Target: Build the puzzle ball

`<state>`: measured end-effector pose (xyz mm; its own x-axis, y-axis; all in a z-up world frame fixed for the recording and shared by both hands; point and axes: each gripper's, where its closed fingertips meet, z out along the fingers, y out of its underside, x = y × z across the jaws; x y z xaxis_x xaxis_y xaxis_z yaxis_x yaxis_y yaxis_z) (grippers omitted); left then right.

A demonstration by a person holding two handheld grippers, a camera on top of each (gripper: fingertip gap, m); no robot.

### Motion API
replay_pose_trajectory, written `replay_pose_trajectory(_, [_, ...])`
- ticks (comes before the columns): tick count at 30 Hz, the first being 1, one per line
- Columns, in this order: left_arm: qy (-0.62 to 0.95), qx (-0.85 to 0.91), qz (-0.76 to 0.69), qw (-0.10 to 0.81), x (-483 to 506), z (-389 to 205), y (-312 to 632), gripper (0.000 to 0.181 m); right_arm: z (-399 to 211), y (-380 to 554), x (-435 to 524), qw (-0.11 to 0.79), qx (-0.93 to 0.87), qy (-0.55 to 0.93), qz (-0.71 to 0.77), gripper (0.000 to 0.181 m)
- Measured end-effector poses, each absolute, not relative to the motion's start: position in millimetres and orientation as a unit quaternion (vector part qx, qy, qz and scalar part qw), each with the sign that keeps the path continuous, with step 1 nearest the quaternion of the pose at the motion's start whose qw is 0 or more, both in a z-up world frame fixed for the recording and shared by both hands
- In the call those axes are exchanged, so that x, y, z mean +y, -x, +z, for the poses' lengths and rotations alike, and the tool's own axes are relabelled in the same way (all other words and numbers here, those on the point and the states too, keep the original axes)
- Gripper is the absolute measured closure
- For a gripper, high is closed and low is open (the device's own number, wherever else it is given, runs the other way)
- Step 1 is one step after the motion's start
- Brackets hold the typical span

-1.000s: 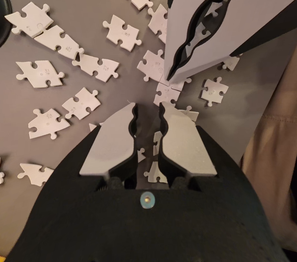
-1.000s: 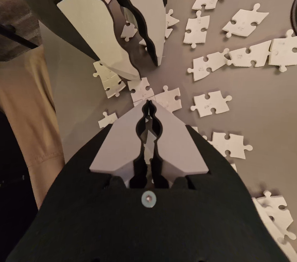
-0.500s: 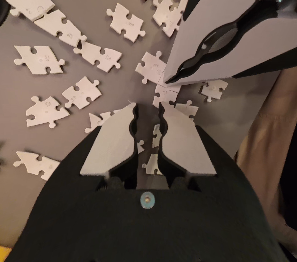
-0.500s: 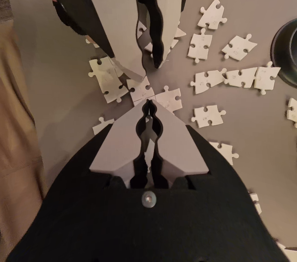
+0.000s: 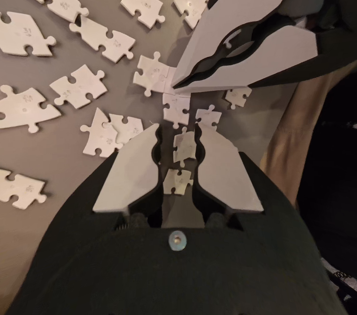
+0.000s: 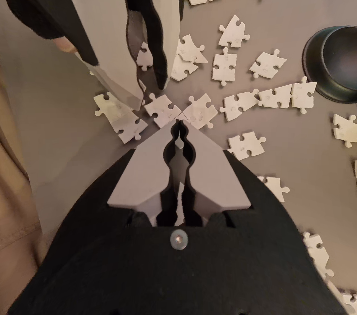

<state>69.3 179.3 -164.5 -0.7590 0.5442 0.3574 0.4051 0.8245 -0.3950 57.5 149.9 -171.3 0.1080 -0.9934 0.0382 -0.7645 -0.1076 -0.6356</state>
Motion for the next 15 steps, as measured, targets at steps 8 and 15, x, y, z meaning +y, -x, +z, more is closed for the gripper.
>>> replay_pose_trajectory(8, [0.214,-0.932,0.147,0.252,173,-168,-67,0.163,-171,-60,146,0.246,0.64,0.683,-0.252,0.181])
replay_pose_trajectory(15, [0.188,-0.936,0.159,0.254,165,-169,-70,0.171,-171,-59,142,0.259,0.649,0.672,-0.244,0.181])
